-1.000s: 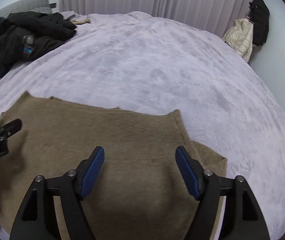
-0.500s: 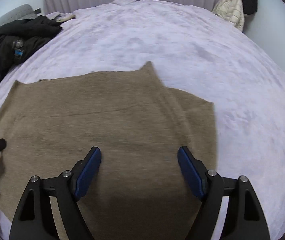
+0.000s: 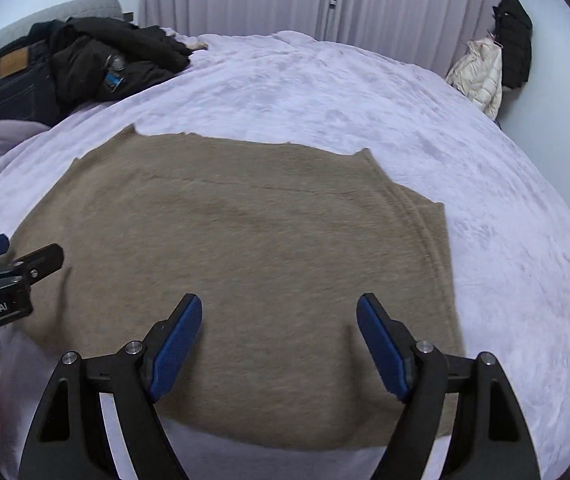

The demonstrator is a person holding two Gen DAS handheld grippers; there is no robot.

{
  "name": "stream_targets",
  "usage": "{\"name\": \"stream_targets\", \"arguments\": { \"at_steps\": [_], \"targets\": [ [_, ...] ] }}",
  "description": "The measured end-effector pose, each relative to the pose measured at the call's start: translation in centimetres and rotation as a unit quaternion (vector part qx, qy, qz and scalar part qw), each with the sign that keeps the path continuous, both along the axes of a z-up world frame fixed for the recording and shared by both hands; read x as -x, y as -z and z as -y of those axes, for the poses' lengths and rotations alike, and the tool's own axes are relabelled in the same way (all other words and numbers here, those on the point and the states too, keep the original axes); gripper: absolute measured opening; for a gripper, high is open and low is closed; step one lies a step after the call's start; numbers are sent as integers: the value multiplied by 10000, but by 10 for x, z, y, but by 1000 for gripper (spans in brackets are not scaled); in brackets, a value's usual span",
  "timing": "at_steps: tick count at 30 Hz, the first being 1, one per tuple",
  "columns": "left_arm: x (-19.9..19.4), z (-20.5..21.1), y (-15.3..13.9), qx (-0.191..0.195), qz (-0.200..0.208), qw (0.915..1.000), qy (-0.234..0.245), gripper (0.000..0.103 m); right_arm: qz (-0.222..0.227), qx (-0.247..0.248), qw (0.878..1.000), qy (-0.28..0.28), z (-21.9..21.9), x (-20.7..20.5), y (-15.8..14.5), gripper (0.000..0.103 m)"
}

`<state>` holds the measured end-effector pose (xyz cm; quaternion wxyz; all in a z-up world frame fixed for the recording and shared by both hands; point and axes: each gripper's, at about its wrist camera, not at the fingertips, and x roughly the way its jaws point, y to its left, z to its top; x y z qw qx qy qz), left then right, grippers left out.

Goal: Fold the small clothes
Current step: 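Smooth the half-folded sweater flat with both tools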

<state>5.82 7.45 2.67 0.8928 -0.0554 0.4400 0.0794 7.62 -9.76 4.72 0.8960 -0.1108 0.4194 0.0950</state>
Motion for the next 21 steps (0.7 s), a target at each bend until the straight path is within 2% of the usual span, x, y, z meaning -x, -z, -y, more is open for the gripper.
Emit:
{"name": "stream_targets", "arguments": {
  "at_steps": [3,7,10,12,13,15,16,18,20,21],
  "targets": [
    [1,1,15,-157,-155,9998,0,99,51,324,9995,-42,-18,6,18,82],
    [5,-20,18,74,-131,9998,-140,99,127,264,9994,164,5,6,14,82],
    [12,-32,20,88,-95,9999,-112,99,17,-23,9988,482,52,0,14,83],
    [17,-36,23,-66,-81,9999,-127,100,-31,-364,9975,597,85,0,14,83],
    [18,-41,26,-156,-139,9994,-264,103,-55,-347,9967,726,98,0,16,83],
    [20,-58,33,358,-238,9985,-352,103,-141,-325,9955,879,120,-1,22,84],
    [21,-65,34,582,-249,9971,-433,103,-232,-480,9932,1038,135,-1,26,85],
    [25,-70,28,576,-223,9965,-565,103,-390,-1195,9852,1168,160,-2,29,85],
    [30,-68,17,364,-121,9968,-707,103,-273,-1174,9823,1435,168,5,22,85],
    [32,-66,10,413,-16,9968,-680,103,-143,-1068,9818,1562,167,9,15,85]
  ]
}}
